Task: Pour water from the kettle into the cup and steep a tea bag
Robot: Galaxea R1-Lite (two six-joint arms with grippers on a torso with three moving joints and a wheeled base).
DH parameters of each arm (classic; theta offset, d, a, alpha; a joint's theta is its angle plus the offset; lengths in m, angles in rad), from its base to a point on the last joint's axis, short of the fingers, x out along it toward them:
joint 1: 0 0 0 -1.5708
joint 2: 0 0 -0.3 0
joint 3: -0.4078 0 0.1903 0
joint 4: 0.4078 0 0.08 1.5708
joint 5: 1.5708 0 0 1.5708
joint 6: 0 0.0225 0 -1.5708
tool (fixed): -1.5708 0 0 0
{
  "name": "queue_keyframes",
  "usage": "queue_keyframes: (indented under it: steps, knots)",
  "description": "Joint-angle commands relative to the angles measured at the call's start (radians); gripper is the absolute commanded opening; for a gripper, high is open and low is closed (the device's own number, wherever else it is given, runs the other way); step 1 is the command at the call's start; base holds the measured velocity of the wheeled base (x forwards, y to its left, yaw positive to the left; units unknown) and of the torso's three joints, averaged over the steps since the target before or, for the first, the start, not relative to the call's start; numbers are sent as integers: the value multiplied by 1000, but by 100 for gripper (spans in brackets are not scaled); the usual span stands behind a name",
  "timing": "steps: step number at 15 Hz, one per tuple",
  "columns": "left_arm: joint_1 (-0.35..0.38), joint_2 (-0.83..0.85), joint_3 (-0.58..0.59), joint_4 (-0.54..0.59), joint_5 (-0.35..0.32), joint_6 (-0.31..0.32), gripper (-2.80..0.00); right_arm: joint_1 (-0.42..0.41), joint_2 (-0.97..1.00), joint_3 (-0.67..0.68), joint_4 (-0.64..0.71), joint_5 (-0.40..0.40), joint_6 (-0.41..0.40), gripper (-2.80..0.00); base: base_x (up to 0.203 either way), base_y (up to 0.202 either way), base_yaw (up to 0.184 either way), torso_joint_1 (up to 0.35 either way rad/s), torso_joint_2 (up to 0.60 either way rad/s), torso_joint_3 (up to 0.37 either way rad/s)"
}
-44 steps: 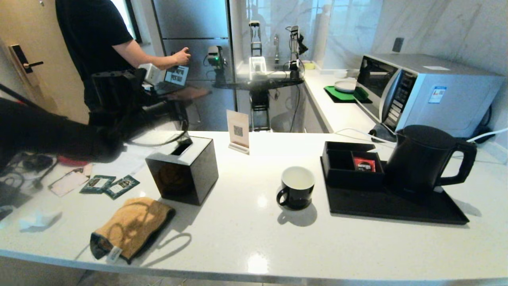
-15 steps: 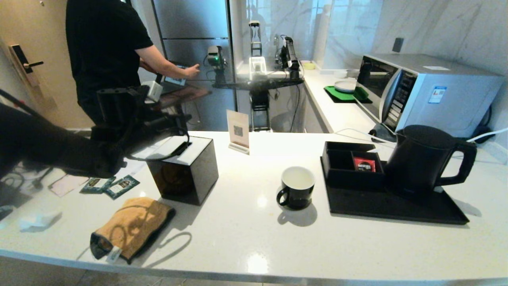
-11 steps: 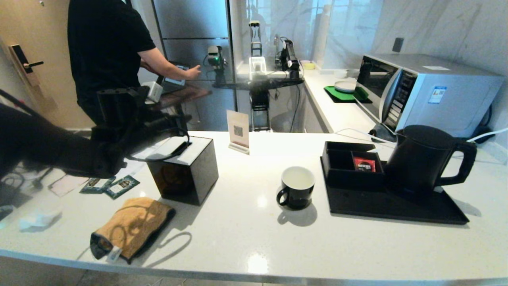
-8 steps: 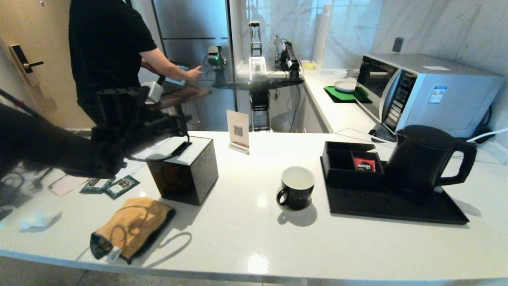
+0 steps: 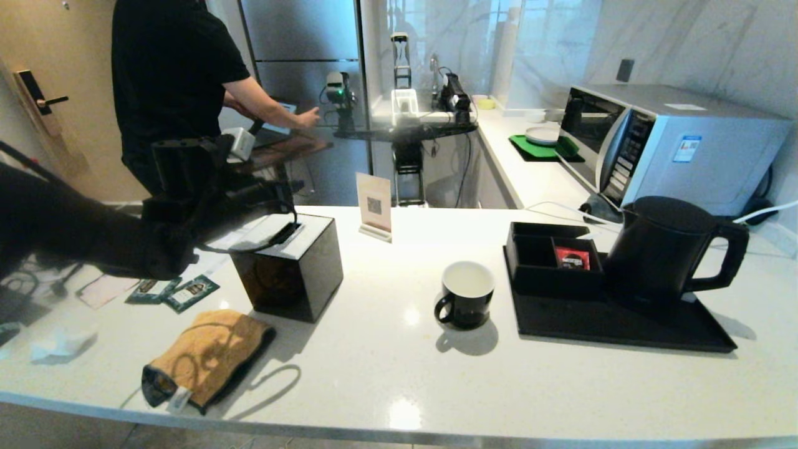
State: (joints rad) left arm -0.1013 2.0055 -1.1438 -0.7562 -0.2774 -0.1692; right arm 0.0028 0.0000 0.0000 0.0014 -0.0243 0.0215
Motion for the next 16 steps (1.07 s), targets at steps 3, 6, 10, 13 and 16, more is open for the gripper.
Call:
queue_keyframes:
  steps: [3, 6, 10, 13, 16]
  knots:
    - [-2, -1, -2, -8, -2, 0, 0, 0, 2, 0, 0, 0, 0, -280, 0, 0, 0, 0, 0, 0]
    - [-2, -1, -2, -8, -2, 0, 0, 0, 2, 0, 0, 0, 0, -280, 0, 0, 0, 0, 0, 0]
    - [0, 1, -1, -7, -2, 0, 0, 0, 2, 0, 0, 0, 0, -280, 0, 0, 0, 0, 0, 0]
    - [2, 2, 7, -6, -2, 2, 0, 0, 2, 0, 0, 0, 0, -280, 0, 0, 0, 0, 0, 0]
    - [2, -1, 21, -8, -2, 4, 0, 0, 2, 0, 0, 0, 0, -280, 0, 0, 0, 0, 0, 0]
